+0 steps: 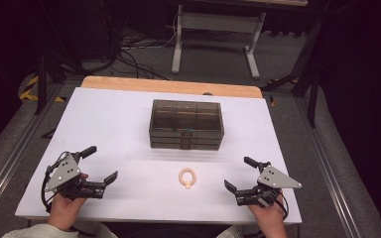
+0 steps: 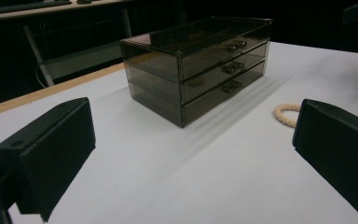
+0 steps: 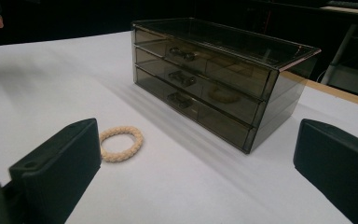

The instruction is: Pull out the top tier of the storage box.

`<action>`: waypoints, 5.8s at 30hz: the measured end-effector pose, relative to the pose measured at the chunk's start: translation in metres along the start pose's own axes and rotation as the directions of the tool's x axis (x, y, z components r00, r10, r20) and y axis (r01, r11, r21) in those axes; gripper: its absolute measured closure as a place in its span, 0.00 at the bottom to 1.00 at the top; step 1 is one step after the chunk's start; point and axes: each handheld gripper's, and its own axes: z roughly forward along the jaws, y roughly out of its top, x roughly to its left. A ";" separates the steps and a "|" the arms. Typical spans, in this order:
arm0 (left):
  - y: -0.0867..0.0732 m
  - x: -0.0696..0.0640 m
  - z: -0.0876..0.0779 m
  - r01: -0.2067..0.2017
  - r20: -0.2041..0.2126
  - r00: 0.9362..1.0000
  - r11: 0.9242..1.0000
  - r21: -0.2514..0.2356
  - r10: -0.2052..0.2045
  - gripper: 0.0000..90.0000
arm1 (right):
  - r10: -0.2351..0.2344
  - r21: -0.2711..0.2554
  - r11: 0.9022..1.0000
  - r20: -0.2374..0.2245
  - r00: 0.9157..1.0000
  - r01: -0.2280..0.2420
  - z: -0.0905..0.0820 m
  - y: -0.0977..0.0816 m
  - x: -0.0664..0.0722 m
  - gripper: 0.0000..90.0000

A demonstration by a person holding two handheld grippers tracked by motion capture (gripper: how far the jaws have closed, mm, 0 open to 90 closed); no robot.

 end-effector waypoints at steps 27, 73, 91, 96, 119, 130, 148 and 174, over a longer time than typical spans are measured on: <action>0.002 -0.003 0.001 -0.024 0.000 1.000 1.000 -0.006 0.024 0.00 | -0.019 0.043 0.999 -0.020 1.000 0.019 0.012 0.019 0.004 0.04; 0.002 -0.002 0.003 -0.020 0.001 1.000 1.000 -0.007 0.020 0.00 | -0.140 0.069 0.986 -0.161 0.977 0.152 0.101 0.080 0.021 0.04; 0.002 -0.003 0.002 -0.017 0.000 1.000 1.000 -0.006 0.017 0.00 | -0.305 0.122 0.941 -0.093 0.948 0.315 0.104 0.088 0.034 0.17; 0.002 -0.003 0.003 -0.018 -0.001 1.000 1.000 -0.006 0.018 0.00 | -0.411 0.150 0.898 -0.044 0.910 0.413 0.101 0.090 0.042 0.24; 0.002 -0.003 0.002 -0.019 0.001 1.000 1.000 -0.008 0.019 0.00 | -0.750 0.372 0.643 0.127 0.650 0.670 0.112 0.080 0.068 0.39; 0.002 -0.004 0.003 -0.019 0.001 1.000 1.000 -0.007 0.019 0.00 | -0.844 0.432 0.531 0.192 0.501 0.729 0.117 0.067 0.078 0.44; 0.002 -0.004 0.002 -0.019 -0.001 1.000 1.000 -0.008 0.019 0.00 | -0.926 0.538 0.373 0.172 0.335 0.756 0.133 0.049 0.085 0.51; 0.002 -0.004 0.002 -0.024 0.000 1.000 1.000 -0.007 0.024 0.00 | -0.968 0.602 0.249 0.144 0.204 0.759 0.164 0.036 0.088 0.66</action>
